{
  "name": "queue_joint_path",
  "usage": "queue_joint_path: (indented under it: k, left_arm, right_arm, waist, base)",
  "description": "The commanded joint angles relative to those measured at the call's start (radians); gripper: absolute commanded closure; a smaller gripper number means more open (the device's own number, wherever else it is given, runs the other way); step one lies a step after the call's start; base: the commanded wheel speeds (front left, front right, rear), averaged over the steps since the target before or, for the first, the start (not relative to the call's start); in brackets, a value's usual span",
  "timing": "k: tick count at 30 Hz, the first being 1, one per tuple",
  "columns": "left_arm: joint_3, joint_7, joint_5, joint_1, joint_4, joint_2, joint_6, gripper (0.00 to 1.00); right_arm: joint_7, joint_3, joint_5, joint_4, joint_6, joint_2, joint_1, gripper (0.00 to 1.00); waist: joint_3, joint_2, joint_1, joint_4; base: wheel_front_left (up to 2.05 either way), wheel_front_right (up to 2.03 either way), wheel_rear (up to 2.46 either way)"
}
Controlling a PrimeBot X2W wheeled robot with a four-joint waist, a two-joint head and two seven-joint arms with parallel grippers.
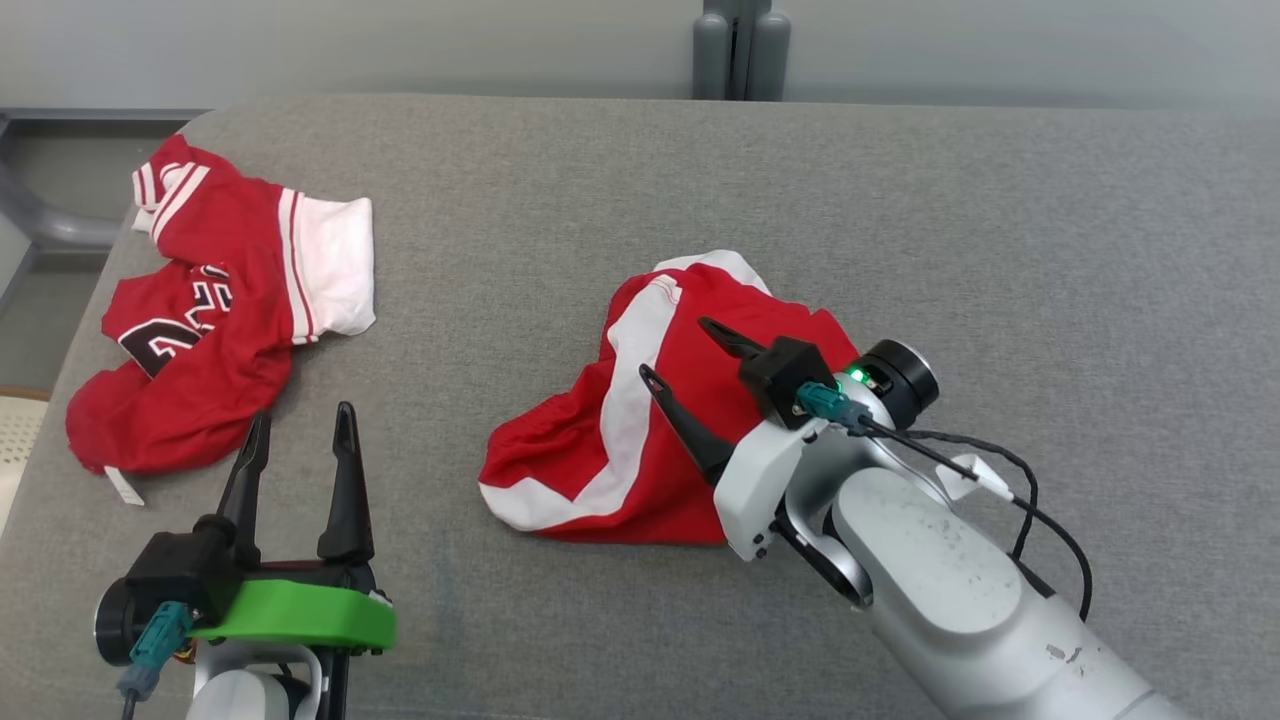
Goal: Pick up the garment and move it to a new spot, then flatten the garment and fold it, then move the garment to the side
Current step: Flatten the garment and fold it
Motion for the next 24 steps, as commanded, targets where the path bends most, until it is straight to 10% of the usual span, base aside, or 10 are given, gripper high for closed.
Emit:
queue_joint_path:
  k: [1,9,10,11,24]
  left_arm:
    - [0.002,0.0,0.005,-0.018,0.003,-0.004,-0.006,0.0]
    - [0.002,0.0,0.007,-0.038,0.022,-0.02,-0.016,0.0]
    - [0.002,0.0,0.007,-0.039,0.023,-0.02,-0.017,0.0]
    - [0.002,0.0,0.006,-0.041,0.025,-0.021,-0.018,0.0]
    - [0.025,0.0,0.016,-0.02,0.032,-0.027,-0.024,0.0]
  right_arm:
    - [0.017,0.012,0.005,0.04,0.0,0.0,-0.034,0.0]
    - [0.071,0.107,0.099,0.199,0.0,0.0,-0.124,0.0]
    - [0.075,0.114,0.11,0.213,0.0,-0.001,-0.13,0.27]
    - [0.076,0.122,0.123,0.229,0.0,-0.001,-0.135,1.0]
    - [-0.124,0.108,0.143,0.287,0.0,-0.001,-0.151,1.0]
  waist:
    - [0.021,0.0,0.0,0.031]
    - [0.038,0.0,0.0,0.069]
    - [0.039,0.0,0.0,0.07]
    - [0.04,0.0,0.0,0.072]
    - [0.016,0.0,0.0,0.018]
  base:
    - [0.0,0.0,0.0]
    - [0.0,0.0,0.0]
    - [0.0,0.0,0.0]
    - [0.0,0.0,0.0]
    - [0.0,0.0,0.0]
